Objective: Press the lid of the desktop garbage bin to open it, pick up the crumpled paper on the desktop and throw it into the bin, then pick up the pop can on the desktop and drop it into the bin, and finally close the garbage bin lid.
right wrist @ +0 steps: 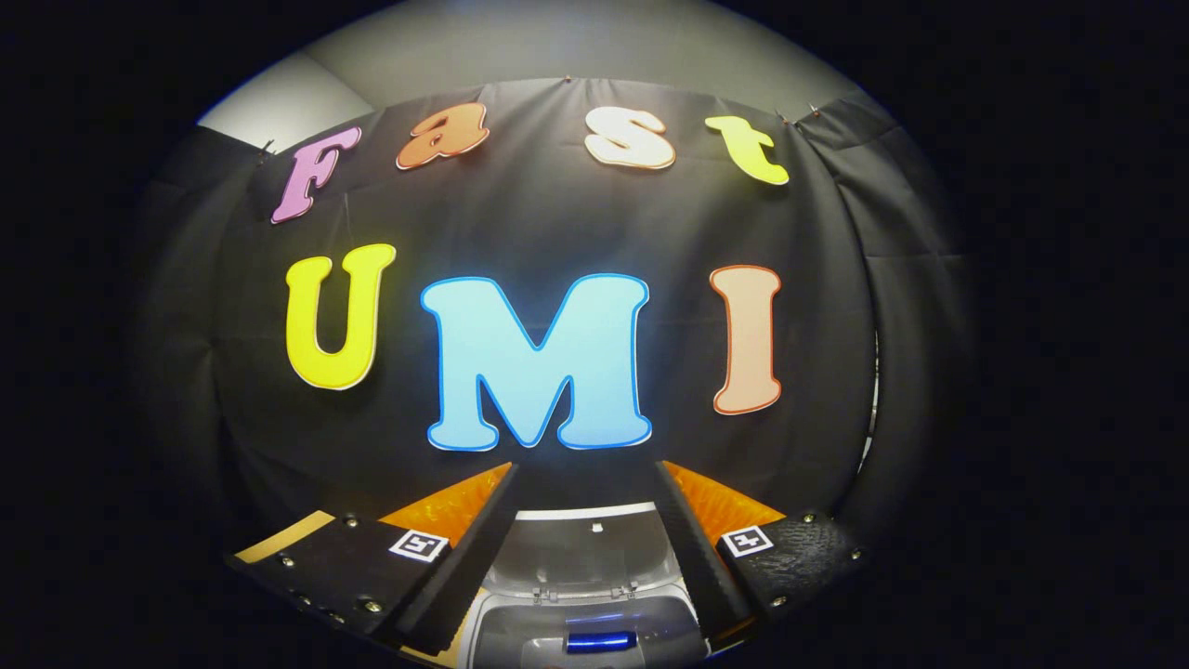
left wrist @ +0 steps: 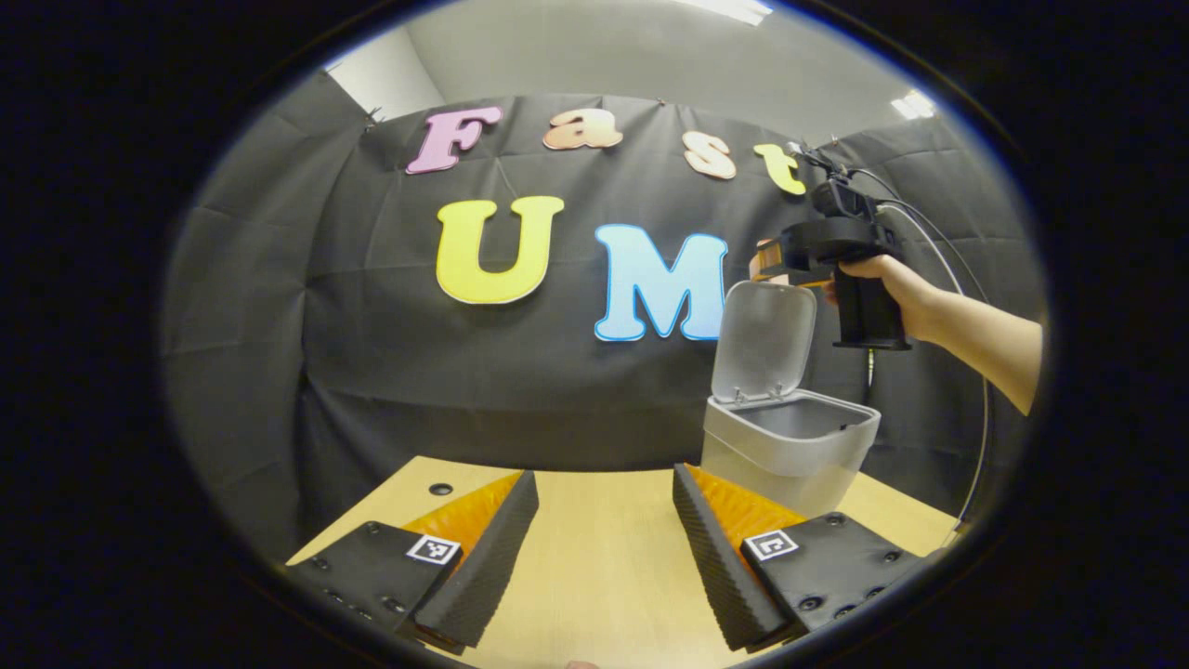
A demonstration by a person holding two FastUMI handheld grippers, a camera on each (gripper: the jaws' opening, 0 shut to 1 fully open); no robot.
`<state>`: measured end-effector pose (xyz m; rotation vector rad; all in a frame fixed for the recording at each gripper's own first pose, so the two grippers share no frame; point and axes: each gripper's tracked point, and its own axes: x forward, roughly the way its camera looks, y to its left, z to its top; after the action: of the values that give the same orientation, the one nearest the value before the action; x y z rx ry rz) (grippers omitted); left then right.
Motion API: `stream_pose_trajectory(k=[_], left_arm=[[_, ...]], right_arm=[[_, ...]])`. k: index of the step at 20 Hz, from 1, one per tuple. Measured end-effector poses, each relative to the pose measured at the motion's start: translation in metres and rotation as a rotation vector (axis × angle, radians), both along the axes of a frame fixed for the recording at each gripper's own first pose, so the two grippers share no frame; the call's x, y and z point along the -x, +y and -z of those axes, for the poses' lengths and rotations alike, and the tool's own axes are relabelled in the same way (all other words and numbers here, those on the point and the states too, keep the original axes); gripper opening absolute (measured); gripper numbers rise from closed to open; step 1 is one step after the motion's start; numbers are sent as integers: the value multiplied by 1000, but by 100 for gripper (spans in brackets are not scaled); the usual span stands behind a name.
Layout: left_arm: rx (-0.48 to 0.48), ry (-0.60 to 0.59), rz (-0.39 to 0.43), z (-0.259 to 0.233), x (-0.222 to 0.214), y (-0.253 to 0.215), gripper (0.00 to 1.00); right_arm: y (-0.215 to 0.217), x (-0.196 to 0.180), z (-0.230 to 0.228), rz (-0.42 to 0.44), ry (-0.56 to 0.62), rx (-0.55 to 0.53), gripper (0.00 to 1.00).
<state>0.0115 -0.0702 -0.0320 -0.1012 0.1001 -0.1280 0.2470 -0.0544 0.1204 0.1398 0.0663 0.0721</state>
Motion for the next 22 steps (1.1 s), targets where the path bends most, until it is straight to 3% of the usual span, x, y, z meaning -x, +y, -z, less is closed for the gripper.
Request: stream_pose_trajectory(k=[1, 2, 3, 5, 6, 7, 8, 9, 13, 20, 22], left_arm=[[1, 1, 1, -1, 1, -3, 100], [5, 1, 1, -2, 3, -5, 89], [7, 2, 3, -2, 5, -6, 95], [6, 3, 3, -2, 8, -8, 95], [5, 2, 3, -2, 8, -10, 89], [7, 2, 4, -3, 10, -11, 95], [9, 2, 6, -3, 12, -12, 95], [11, 2, 7, -4, 14, -13, 91], [2, -2, 17, -6, 22, -18, 100], [-12, -9, 25, -8, 30, -18, 100], [-15, -8, 22, -8, 31, -15, 95]], right_arm=[[0, 4, 1, -5, 0, 0, 91], [-1, 9, 4, -6, -2, -5, 91], [-2, 14, 5, -8, -2, -11, 92], [-2, 28, 10, -10, -2, -8, 91], [-3, 34, 13, -11, 1, -3, 91], [-3, 40, 17, -11, 6, -1, 91], [-4, 47, 21, -10, 13, -4, 91], [-4, 53, 23, -10, 22, -5, 91], [-3, 72, 39, -6, 66, 5, 91], [9, 88, 88, -24, 192, 19, 92], [13, 92, 102, -22, 207, 34, 91]])
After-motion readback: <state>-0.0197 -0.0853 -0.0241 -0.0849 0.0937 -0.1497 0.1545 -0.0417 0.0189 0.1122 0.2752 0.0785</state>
